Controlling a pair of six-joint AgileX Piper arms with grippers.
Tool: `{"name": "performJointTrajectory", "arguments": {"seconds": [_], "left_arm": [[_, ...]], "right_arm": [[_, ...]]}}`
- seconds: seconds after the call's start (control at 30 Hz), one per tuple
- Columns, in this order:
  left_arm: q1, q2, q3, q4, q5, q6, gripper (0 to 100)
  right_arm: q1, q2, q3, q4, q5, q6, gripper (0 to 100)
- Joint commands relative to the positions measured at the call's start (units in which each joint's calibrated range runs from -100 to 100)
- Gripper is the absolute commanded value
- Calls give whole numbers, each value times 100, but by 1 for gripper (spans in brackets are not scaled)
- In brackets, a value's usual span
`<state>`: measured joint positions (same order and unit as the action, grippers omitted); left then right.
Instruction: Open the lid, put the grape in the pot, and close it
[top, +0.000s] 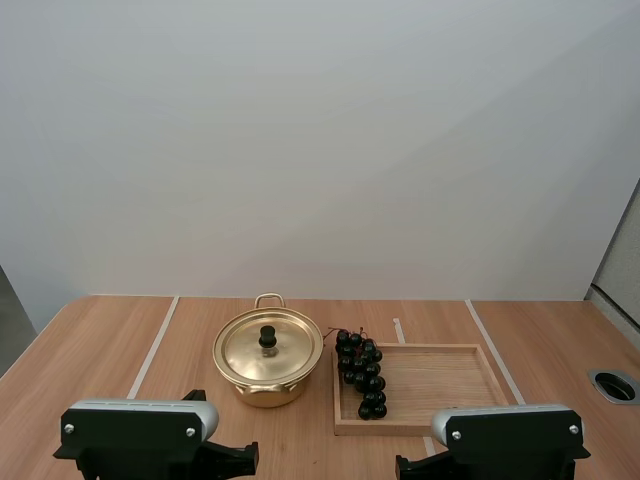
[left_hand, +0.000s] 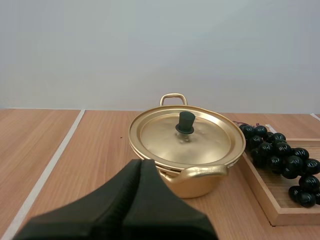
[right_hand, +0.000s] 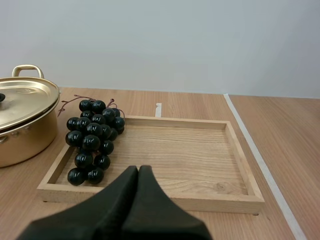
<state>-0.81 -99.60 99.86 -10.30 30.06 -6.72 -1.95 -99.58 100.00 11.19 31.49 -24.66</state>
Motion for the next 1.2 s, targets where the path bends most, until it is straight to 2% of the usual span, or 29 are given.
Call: {"name": "performJointTrajectory", "arguments": {"seconds": [0.0, 1.17], "left_arm": [[6, -40, 14, 25, -133, -23, 0], [6, -40, 14, 25, -134, -23, 0]], "right_arm": [[-18, -42, 0, -33, 20, -28, 0], [-18, -42, 0, 133, -52, -28, 0]]}}
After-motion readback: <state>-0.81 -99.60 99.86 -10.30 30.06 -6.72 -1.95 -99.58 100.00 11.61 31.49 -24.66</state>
